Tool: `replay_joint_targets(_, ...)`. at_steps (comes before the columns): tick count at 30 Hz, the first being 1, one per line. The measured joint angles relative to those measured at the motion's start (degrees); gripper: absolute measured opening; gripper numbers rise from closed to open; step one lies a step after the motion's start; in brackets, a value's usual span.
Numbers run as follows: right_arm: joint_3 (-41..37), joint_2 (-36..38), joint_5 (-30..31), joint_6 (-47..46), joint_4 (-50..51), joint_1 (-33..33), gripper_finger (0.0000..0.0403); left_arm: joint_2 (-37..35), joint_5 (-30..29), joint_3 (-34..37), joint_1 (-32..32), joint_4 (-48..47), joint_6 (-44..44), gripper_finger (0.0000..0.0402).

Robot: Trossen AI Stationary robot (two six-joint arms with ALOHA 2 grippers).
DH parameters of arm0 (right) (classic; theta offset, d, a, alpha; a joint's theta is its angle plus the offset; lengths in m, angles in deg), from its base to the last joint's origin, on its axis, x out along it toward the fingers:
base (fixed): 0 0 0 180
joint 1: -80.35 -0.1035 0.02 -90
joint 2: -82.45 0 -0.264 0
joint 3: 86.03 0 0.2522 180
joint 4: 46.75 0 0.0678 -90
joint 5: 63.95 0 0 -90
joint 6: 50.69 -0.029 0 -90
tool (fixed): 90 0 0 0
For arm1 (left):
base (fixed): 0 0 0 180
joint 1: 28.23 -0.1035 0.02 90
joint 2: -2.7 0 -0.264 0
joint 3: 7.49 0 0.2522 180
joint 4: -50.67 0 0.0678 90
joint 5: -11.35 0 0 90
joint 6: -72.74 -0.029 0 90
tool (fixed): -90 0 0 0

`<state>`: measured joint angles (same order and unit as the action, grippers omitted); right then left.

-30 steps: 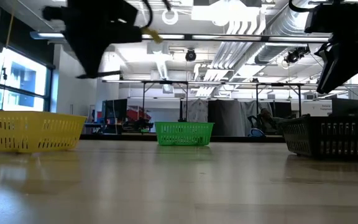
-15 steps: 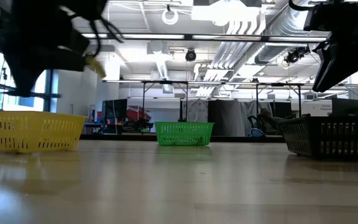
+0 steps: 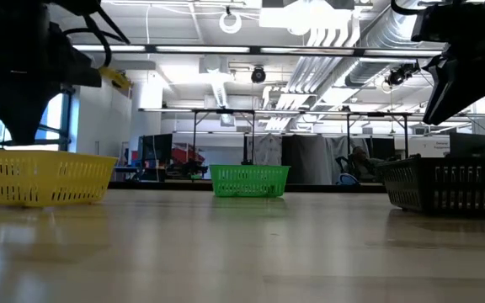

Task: Sort crayons
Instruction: Put the blue crayon into the yellow basket

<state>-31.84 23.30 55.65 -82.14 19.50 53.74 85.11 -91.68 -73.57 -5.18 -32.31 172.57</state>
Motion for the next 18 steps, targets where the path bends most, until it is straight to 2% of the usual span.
replay_joint_targets(10,0.00,0.00,0.61,-0.02,-0.15,0.00,0.0077,-0.84,-1.51,0.01,0.00,0.55,-1.95,0.0005)
replay_joint_targets(18,0.00,0.00,0.63,-0.02,-0.20,0.00,0.0077,-0.84,-1.25,0.01,0.00,0.55,-2.89,0.0037)
